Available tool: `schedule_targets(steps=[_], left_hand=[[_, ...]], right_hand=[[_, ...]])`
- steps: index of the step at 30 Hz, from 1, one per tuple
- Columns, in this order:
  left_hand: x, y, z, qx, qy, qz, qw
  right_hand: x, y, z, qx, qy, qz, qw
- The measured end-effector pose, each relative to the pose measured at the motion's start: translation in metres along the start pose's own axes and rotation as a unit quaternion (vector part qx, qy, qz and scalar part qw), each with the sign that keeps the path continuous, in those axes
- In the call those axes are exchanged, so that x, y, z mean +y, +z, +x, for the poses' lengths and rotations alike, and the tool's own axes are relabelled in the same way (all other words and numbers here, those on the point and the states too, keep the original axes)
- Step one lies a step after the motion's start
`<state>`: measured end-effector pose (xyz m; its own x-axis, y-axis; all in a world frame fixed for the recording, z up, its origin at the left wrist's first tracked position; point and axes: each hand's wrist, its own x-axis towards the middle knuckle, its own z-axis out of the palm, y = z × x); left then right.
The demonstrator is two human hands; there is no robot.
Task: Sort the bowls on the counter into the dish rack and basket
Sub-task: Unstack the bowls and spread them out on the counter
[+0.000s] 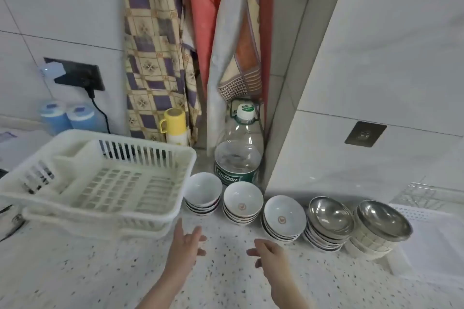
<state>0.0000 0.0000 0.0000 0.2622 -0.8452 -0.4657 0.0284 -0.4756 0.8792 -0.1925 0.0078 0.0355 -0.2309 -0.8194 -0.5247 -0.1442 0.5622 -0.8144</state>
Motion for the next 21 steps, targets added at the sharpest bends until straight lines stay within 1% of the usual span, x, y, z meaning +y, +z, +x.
schedule_targets(steps=[2,5,9,14,18,21], left_hand=[[0.007,-0.001,0.019,-0.013,0.009,0.017,1.0],[0.02,-0.001,0.037,-0.044,-0.02,0.015,0.999],[0.026,0.001,0.054,-0.018,-0.047,-0.018,0.999],[0.021,0.003,0.07,0.013,-0.023,-0.058,0.998],[0.019,0.004,0.08,0.036,-0.014,-0.076,0.996],[0.02,0.004,0.087,0.03,-0.022,-0.092,0.995]], right_hand=[[-0.008,0.018,0.015,0.034,-0.001,-0.004,0.999],[-0.023,0.039,0.027,0.074,0.01,0.008,0.997],[-0.033,0.052,0.042,0.127,0.01,-0.013,0.992],[-0.033,0.068,0.059,0.173,-0.012,-0.055,0.983],[-0.033,0.074,0.065,0.222,-0.01,-0.098,0.97],[-0.033,0.078,0.065,0.245,-0.006,-0.105,0.964]])
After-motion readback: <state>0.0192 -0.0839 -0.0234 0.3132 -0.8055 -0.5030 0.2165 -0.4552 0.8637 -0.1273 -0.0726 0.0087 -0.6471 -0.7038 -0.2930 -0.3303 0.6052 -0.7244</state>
